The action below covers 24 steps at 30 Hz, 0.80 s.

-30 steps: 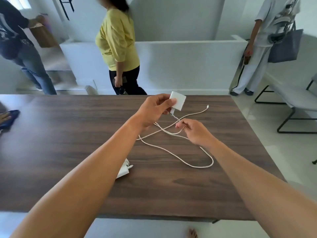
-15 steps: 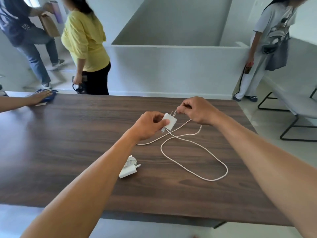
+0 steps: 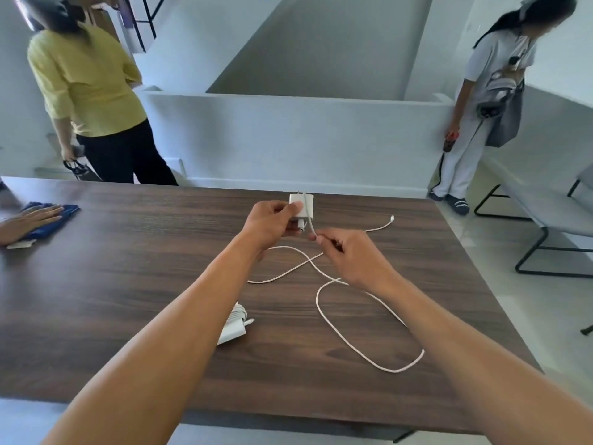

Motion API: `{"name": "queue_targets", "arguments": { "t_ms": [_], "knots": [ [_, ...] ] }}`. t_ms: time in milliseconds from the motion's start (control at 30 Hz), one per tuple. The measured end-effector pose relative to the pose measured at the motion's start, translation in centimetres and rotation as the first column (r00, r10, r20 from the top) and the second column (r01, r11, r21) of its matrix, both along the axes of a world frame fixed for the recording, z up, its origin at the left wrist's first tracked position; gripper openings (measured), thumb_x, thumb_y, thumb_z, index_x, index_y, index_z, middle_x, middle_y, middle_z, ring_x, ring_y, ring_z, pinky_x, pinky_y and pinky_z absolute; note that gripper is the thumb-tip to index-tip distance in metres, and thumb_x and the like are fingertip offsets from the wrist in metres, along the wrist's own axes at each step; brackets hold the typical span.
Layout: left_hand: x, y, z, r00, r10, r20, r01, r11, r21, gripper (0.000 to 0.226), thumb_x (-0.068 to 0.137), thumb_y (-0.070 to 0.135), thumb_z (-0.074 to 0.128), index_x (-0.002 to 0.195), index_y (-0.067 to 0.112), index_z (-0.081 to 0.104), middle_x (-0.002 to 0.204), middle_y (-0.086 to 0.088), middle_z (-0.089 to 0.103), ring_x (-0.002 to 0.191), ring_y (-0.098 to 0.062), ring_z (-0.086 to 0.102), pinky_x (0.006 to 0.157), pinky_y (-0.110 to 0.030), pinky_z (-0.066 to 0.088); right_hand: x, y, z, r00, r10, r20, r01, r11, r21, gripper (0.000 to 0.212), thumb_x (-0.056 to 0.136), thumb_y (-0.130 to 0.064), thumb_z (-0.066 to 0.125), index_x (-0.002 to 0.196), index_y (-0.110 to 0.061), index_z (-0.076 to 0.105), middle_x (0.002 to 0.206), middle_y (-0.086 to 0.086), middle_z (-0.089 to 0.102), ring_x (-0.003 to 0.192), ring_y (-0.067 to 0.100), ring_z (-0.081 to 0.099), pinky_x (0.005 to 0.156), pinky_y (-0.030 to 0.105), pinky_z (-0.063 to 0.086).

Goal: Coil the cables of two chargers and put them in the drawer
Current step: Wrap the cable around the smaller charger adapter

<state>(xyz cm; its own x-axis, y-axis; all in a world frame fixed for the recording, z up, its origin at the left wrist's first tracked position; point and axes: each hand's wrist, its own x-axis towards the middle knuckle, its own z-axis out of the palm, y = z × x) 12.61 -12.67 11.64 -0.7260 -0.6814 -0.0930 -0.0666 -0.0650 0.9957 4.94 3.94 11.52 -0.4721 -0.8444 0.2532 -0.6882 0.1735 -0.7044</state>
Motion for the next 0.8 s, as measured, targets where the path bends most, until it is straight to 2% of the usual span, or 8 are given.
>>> {"name": "queue_targets", "arguments": {
  "t_ms": [100,233,333,433,567,633,667,800],
  "knots": [
    [0.0,0.3,0.8,0.996,-0.043,-0.078,0.046,0.998,0.038,0.017,0.093,0.020,0.062,0.085,0.005,0.067,0.075,-0.010,0.069,0.066,-0.018,0.065,0.071,-0.030,0.060,-0.2,0.7,-1.8,0.999,-0.030,0.027,0.030,1.000,0.007,0.023,0.099,-0.021,0.050,0.106,-0.022,0.072,0.041,-0.011,0.038,0.040,0.007,0.036,0.045,0.013,0.028],
    [0.9,2.2,1.4,0.948,-0.293,-0.125,0.293,0.956,-0.017,0.016,0.096,0.013,0.054,0.095,0.004,0.067,0.082,-0.011,0.069,0.068,-0.016,0.068,0.071,-0.024,0.056,-2.0,0.5,-2.7,0.996,-0.069,0.065,0.068,0.998,0.014,0.020,0.097,-0.027,0.051,0.094,-0.029,0.071,0.060,-0.004,0.061,0.047,0.007,0.037,0.050,0.020,0.033],
    [1.2,2.9,1.2,0.913,-0.402,-0.072,0.392,0.912,-0.119,0.018,0.096,0.013,0.053,0.104,0.002,0.066,0.095,-0.019,0.069,0.082,-0.024,0.067,0.082,-0.030,0.057,-2.9,0.4,-2.2,0.997,-0.056,0.047,0.053,0.996,0.067,0.022,0.097,-0.028,0.051,0.084,-0.033,0.068,0.056,-0.007,0.049,0.049,0.006,0.034,0.050,0.018,0.030],
    [1.9,2.4,1.0,0.911,-0.412,0.029,0.409,0.890,-0.203,0.020,0.095,0.014,0.056,0.109,0.003,0.067,0.101,-0.018,0.070,0.087,-0.024,0.066,0.086,-0.032,0.056,-4.4,0.5,-1.3,0.992,-0.122,0.032,0.118,0.987,0.114,0.022,0.094,-0.030,0.055,0.078,-0.025,0.070,0.056,-0.006,0.052,0.047,0.006,0.036,0.051,0.021,0.033],
    [3.0,2.1,0.0,0.879,-0.438,0.185,0.475,0.832,-0.286,0.025,0.095,0.014,0.057,0.114,-0.001,0.066,0.103,-0.023,0.070,0.086,-0.022,0.065,0.085,-0.034,0.056,-6.4,0.0,1.0,0.994,-0.101,-0.052,0.109,0.975,0.195,0.022,0.092,-0.033,0.059,0.084,-0.020,0.075,0.079,-0.004,0.073,0.067,0.009,0.063,0.070,0.027,0.049],
    [3.2,2.3,-0.4,0.887,-0.411,0.211,0.459,0.835,-0.303,0.025,0.095,0.014,0.058,0.113,-0.001,0.066,0.104,-0.026,0.070,0.086,-0.023,0.064,0.081,-0.030,0.056,-6.4,-0.4,2.7,0.995,-0.056,-0.085,0.075,0.970,0.233,0.022,0.092,-0.031,0.061,0.084,-0.017,0.076,0.070,-0.012,0.068,0.054,-0.006,0.055,0.055,0.010,0.039],
    [3.2,2.3,-0.5,0.896,-0.390,0.211,0.440,0.845,-0.305,0.024,0.095,0.015,0.059,0.112,-0.001,0.067,0.104,-0.026,0.070,0.085,-0.023,0.064,0.078,-0.027,0.056,-6.1,-0.6,3.4,0.994,-0.044,-0.102,0.067,0.968,0.243,0.021,0.092,-0.031,0.061,0.083,-0.018,0.076,0.066,-0.014,0.064,0.049,-0.009,0.051,0.050,0.009,0.035],
    [3.0,1.9,-1.1,0.907,-0.336,0.256,0.409,0.850,-0.334,0.018,0.092,0.021,0.064,0.104,0.008,0.071,0.096,-0.020,0.073,0.080,-0.021,0.067,0.081,-0.036,0.056,-4.7,-1.3,4.5,0.990,-0.030,-0.136,0.064,0.965,0.255,0.021,0.091,-0.032,0.060,0.079,-0.021,0.074,0.057,-0.014,0.064,0.041,0.000,0.046,0.052,0.021,0.034]
  ]
}}
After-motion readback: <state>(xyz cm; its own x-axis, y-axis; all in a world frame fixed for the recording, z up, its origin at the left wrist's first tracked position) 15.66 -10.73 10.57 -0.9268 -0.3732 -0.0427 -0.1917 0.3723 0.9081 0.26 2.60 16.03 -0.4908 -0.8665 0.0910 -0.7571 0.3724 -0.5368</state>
